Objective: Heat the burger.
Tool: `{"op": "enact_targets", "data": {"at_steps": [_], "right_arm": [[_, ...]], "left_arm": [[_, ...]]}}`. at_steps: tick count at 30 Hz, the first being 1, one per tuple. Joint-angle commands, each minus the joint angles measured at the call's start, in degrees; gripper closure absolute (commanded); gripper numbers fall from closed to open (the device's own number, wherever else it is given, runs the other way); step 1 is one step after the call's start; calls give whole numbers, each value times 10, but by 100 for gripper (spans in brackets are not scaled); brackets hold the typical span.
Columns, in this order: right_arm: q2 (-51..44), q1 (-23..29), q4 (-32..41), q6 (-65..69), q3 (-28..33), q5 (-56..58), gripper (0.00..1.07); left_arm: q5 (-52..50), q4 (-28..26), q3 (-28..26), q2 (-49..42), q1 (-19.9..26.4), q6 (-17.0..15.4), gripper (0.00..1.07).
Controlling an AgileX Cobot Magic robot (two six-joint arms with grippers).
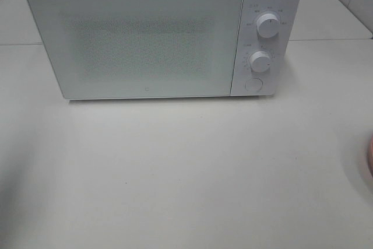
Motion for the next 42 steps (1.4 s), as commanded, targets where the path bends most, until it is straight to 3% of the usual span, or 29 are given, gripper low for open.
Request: {"op": "enact_targets", "data": {"at_steps": [1, 10, 22, 42], "right_arm": [[-17, -4, -1, -1, 1, -9, 32], [-17, -4, -1, -1, 1, -9, 32], [-17, -4, -1, -1, 1, -9, 32], [-17, -4, -1, -1, 1, -9, 32]], "left_arm": [[-29, 12, 49, -70, 2, -3, 6], [-53, 44, 174, -286, 2, -3, 6], [-33, 51, 184, -455, 2, -1, 7], [-34, 26, 184, -563, 2, -3, 7]]}}
